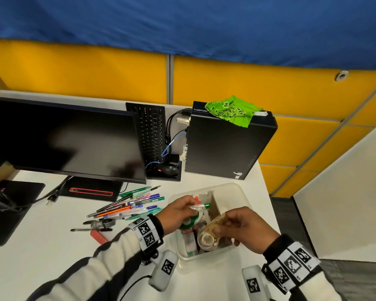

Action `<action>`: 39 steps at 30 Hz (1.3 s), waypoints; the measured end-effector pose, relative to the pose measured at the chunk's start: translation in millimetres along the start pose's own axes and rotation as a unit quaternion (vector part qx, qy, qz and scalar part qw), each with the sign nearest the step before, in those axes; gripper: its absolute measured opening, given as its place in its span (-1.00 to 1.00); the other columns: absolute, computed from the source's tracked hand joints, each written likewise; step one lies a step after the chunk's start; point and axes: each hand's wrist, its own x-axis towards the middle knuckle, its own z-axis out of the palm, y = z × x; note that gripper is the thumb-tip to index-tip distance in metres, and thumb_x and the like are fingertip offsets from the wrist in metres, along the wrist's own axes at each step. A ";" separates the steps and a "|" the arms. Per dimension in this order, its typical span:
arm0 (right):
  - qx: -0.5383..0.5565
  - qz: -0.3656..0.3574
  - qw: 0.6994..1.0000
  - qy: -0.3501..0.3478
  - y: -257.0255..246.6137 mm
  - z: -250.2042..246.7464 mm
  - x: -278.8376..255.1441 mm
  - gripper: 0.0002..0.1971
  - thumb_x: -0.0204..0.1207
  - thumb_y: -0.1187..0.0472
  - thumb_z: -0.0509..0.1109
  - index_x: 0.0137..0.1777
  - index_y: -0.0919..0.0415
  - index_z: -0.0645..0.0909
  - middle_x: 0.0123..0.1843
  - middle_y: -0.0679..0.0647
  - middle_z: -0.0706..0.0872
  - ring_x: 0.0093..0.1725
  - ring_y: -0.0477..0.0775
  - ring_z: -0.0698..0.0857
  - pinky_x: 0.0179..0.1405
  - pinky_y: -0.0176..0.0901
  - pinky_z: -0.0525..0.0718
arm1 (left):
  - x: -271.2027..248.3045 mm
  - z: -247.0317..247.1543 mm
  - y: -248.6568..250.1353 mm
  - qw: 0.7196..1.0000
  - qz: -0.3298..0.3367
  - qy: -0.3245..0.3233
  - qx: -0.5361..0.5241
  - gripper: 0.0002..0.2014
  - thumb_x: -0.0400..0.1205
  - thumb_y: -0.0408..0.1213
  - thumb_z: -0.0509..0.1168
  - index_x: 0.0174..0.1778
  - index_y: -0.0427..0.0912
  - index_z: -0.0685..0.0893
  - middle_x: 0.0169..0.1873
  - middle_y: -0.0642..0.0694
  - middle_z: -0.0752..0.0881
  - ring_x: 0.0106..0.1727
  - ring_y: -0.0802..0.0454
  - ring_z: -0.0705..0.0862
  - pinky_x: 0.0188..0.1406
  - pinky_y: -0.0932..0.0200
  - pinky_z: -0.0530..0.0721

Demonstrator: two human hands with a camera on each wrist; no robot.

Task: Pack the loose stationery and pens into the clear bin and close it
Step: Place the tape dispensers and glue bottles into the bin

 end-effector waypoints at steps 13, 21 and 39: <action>0.091 0.066 0.990 0.082 5.6 24.6 24.6 -0.68 0.46 0.24 0.63 -0.03 0.27 0.51 -0.24 0.33 0.86 -0.31 0.32 0.84 -0.47 -0.12 0.70 | -16.5 5.8 -11.0 0.995 0.074 -0.051 0.051 -0.46 0.53 -0.52 0.51 0.42 -0.10 0.62 0.28 -0.26 0.70 0.15 0.00 0.77 0.06 -0.05 0.84; 0.069 0.001 0.995 0.078 -5.8 9.7 25.7 -0.73 0.38 0.39 0.66 0.03 0.14 0.76 0.03 0.31 0.78 -0.25 0.48 0.82 -0.35 0.07 0.84 | -13.0 1.7 -12.5 0.986 0.117 -0.043 0.112 -0.40 0.50 -0.41 0.57 0.45 0.02 0.59 0.28 -0.10 0.73 0.21 0.08 0.75 0.16 0.14 0.77; -0.529 -0.030 0.847 0.049 -9.2 7.2 108.8 -0.78 0.49 0.10 0.40 0.13 -0.05 0.63 0.10 0.02 0.75 0.07 0.13 0.72 0.06 -0.09 0.63 | -17.2 -35.5 -54.9 0.830 -0.025 -0.005 0.557 -0.31 0.56 0.26 0.32 0.61 0.40 0.23 0.77 0.12 -0.08 0.78 -0.04 -0.19 0.67 -0.39 -0.25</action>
